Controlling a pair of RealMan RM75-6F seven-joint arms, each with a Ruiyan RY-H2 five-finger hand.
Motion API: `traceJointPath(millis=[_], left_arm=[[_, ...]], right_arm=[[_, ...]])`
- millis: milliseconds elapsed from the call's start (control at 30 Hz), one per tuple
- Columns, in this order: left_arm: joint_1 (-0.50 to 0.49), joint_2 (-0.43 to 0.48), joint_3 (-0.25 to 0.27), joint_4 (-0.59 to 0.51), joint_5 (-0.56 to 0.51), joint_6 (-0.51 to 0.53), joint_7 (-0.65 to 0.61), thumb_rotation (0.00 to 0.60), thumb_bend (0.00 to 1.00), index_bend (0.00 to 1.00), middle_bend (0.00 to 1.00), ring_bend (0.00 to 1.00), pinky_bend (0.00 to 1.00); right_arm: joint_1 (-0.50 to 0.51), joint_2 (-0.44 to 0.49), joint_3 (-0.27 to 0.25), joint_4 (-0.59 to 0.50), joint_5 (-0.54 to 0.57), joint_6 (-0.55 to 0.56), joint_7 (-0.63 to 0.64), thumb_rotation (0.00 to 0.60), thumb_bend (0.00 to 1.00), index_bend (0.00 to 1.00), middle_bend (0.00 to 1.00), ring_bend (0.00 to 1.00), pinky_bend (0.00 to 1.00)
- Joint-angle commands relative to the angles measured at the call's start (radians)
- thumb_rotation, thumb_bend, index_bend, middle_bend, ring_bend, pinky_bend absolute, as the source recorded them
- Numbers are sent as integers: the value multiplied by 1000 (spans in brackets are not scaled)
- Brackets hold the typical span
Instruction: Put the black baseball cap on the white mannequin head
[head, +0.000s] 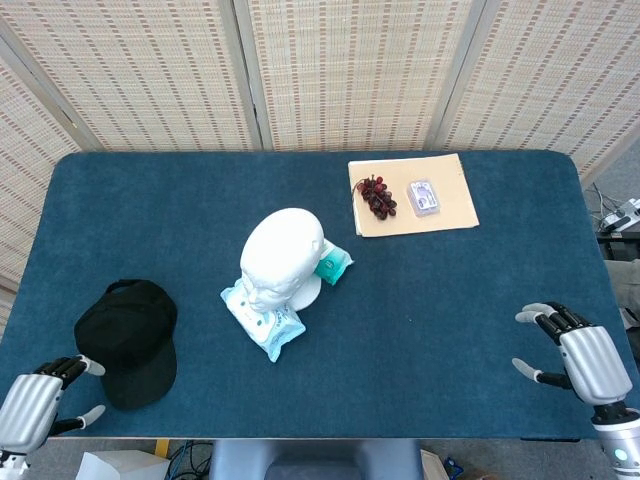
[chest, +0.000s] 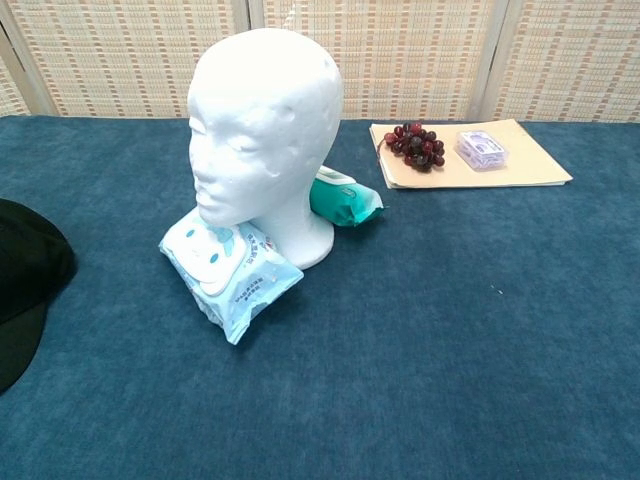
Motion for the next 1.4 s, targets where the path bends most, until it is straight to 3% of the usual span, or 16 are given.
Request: traceJointPath(millis=[33,267,533,633,767,900,1033,1400], left_arm=[[4,-2,31,6,54,17,-48,600,84,520,540,456,528],[-33,10,78,-30,144,-29,-96,600,84,529,560,469,549],[-79,5,95,-71,182,-106,-64,600,83,435,538,468,552],[-105,13,104,-90,174,-153,-90,600,193,410,505,451,552],[-153,43,113,-120,139,-243,-135,600,448,387,487,431,552],[-185,54,101,-143,96,-305,-113,600,560,341,467,413,552],[-206,48,84,-154,49,-348,-95,600,608,324,447,397,549],[-231,14,42,-129,-56,-399,-80,600,610,316,417,367,489]], right_arm=[[0,1,-1,0,-1,0,1,600,39,353,325,255,433],[3,3,-5,-3,-5,-8,0,600,39,353,325,255,433],[2,10,-7,-4,-6,-6,15,600,39,353,325,255,433],[2,11,-8,-3,-8,-5,18,600,39,353,325,255,433],[3,13,-10,-2,-10,-5,25,600,39,353,325,255,433],[5,13,-10,-2,-8,-9,24,600,39,353,325,255,433],[6,13,-12,-3,-10,-12,22,600,39,353,325,255,433],[7,14,-12,-3,-10,-12,24,600,39,353,325,255,433]])
